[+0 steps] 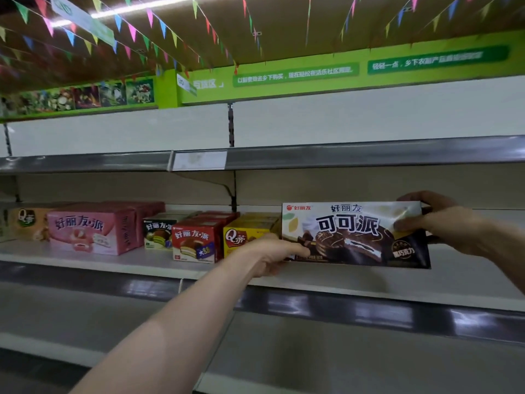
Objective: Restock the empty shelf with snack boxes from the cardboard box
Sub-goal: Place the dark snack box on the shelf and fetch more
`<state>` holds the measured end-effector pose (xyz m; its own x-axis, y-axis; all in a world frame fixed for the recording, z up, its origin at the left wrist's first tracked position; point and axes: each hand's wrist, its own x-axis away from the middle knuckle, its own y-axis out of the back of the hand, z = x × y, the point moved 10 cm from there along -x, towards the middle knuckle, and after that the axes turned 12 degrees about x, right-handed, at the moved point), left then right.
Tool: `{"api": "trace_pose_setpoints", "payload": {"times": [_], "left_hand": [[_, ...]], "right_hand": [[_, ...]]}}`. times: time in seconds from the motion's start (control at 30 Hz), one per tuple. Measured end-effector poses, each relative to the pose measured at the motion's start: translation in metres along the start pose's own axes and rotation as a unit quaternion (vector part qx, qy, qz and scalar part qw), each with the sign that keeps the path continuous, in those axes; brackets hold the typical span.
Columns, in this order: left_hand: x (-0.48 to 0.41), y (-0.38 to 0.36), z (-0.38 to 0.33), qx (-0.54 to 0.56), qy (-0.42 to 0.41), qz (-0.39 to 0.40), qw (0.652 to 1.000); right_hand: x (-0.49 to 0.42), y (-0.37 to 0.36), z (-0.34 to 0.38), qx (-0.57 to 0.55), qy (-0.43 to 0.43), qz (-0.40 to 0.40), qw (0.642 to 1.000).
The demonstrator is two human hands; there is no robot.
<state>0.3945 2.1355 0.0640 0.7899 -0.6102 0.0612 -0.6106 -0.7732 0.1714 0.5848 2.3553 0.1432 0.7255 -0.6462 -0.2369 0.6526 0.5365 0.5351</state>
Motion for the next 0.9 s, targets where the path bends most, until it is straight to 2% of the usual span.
{"api": "trace_pose_setpoints", "payload": {"times": [0.17, 0.33, 0.67, 0.8, 0.9], "left_hand": [[-0.035, -0.021, 0.005, -0.020, 0.006, -0.010, 1.000], [-0.077, -0.022, 0.005, -0.036, -0.002, -0.053, 0.998], [-0.146, -0.012, 0.011, -0.044, -0.010, -0.107, 0.993], [-0.154, -0.014, 0.002, -0.039, -0.070, -0.137, 0.987], [-0.151, -0.016, -0.012, -0.114, -0.144, -0.164, 0.969]], "right_hand": [[-0.026, -0.006, -0.019, 0.042, -0.005, 0.017, 0.999], [-0.055, -0.017, -0.032, 0.045, -0.012, 0.016, 0.999], [-0.117, -0.045, -0.045, 0.085, 0.042, -0.033, 0.995], [-0.133, -0.051, -0.041, 0.134, 0.057, -0.046, 0.988], [-0.137, -0.053, -0.040, 0.167, 0.062, -0.060, 0.982]]}}
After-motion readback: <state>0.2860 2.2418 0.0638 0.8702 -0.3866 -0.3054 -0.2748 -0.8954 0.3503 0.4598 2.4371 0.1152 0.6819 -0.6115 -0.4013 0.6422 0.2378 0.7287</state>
